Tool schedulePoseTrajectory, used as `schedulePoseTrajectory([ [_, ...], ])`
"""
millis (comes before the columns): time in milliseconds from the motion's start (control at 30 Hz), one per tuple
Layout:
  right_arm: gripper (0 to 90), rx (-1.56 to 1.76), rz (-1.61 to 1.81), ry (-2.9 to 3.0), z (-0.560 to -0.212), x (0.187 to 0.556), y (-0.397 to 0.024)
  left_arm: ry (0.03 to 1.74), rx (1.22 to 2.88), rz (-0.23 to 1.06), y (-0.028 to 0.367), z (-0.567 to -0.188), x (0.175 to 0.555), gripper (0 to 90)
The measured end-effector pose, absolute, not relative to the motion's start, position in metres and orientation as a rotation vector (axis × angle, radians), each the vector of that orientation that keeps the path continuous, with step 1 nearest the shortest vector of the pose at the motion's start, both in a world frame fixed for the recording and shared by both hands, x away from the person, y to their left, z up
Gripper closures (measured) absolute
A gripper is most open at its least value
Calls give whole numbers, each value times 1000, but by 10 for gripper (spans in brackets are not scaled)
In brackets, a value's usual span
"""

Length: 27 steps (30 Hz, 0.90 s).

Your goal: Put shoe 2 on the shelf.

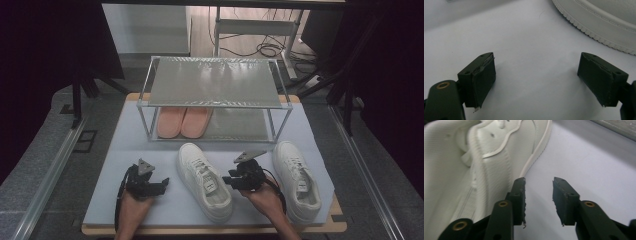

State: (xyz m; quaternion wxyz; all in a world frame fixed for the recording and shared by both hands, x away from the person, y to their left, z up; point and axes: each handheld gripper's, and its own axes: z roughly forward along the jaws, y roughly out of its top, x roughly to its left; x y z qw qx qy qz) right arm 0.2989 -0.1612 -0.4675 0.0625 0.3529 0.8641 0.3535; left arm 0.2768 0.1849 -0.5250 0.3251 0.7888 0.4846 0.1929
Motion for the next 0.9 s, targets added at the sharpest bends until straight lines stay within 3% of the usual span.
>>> schedulePoseTrajectory([
  [400,511,1086,1056,2635,-443,274,-176,1269,2068,509,185,-525,277,151],
  [633,513,1026,1066,2676,-433,268,-167,1263,2084,510,185,-524,276,151],
  [900,548,1036,1022,2720,-447,274,-150,1263,2082,511,185,-525,276,151],
])
